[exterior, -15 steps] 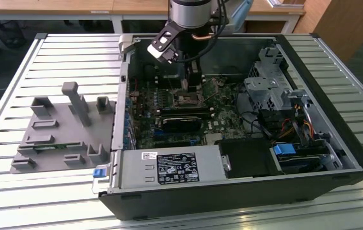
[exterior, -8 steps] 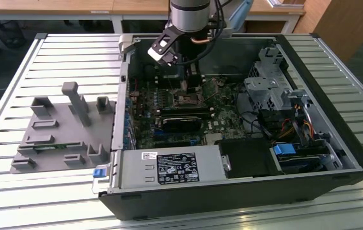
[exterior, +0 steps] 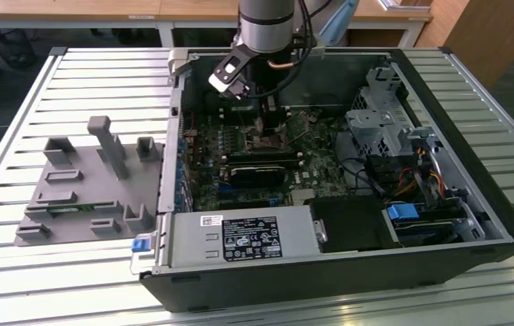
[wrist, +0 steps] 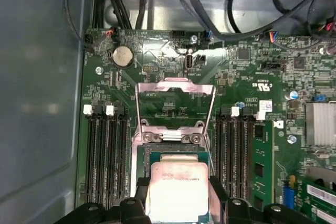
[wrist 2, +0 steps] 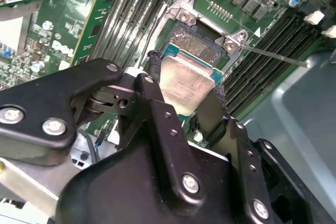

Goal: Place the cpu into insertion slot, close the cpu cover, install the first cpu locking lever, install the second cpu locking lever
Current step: 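Place the cpu into insertion slot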

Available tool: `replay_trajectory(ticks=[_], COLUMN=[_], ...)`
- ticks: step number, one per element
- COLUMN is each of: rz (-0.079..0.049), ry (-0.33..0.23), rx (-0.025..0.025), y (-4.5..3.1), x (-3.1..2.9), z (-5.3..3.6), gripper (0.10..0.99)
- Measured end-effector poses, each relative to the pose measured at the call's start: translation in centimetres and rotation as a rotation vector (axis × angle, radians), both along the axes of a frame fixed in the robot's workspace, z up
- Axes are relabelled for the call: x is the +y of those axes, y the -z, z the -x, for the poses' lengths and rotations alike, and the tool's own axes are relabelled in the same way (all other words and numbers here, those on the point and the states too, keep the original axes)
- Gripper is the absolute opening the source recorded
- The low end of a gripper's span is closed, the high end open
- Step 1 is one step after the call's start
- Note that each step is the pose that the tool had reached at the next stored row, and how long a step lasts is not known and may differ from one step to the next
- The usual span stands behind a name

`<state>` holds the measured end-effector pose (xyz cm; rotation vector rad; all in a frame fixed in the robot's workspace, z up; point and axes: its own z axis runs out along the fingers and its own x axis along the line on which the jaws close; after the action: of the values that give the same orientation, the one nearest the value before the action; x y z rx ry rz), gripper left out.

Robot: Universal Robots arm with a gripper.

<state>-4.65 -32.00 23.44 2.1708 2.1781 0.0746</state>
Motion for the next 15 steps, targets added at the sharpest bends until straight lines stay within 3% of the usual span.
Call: replay_trajectory(ticks=[5, 15], rz=[0.0, 0.002], ry=[-0.001, 0.001], rx=[0.0022, 0.0024], y=[0.86, 1.48], x=[0.05, 0.05], z=[0.07, 0.11], gripper=[0.529, 0.529])
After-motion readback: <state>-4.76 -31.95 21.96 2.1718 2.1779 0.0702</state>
